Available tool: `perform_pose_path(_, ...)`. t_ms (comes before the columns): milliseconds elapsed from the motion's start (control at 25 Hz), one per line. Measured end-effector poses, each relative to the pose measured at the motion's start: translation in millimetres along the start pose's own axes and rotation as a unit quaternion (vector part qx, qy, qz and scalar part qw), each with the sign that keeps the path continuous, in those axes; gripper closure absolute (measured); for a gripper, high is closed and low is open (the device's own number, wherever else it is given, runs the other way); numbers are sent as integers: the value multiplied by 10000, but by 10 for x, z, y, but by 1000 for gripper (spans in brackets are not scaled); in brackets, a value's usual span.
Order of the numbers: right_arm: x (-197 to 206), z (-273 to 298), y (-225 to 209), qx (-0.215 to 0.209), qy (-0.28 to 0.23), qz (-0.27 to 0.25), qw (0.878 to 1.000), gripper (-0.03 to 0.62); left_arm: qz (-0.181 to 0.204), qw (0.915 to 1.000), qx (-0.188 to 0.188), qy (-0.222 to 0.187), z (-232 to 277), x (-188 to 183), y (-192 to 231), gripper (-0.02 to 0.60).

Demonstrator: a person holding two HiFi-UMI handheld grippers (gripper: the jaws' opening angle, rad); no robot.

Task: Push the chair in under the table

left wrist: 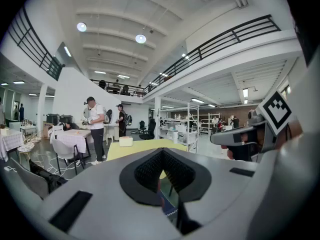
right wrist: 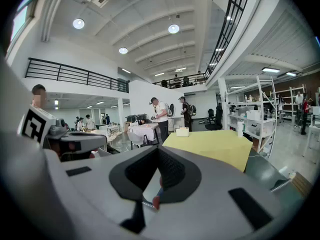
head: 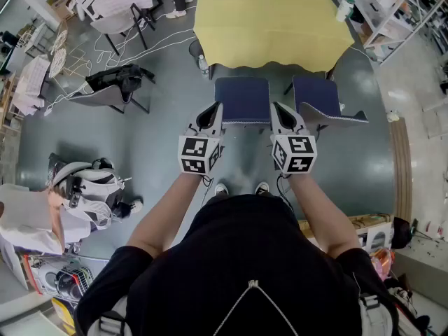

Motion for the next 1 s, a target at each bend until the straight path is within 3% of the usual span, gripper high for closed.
perform_pose_path(360,33,-69,-39,17,41,147,9999,580,-4,10000,41,52,-53,38,-64,572)
perform_pose_path(1000,122,21,128,312,28,339,9989,580,-75,9998,153,116,-113,162,216,572)
Point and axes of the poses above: the fingertips, and each gripper's own axes: z forward along the fingers, y to its left, x out of its underside, the point moved 9 cm from there along -z, backward along the fingers, and after that the axes turned 3 degrees about z, right-handed, at the moved point
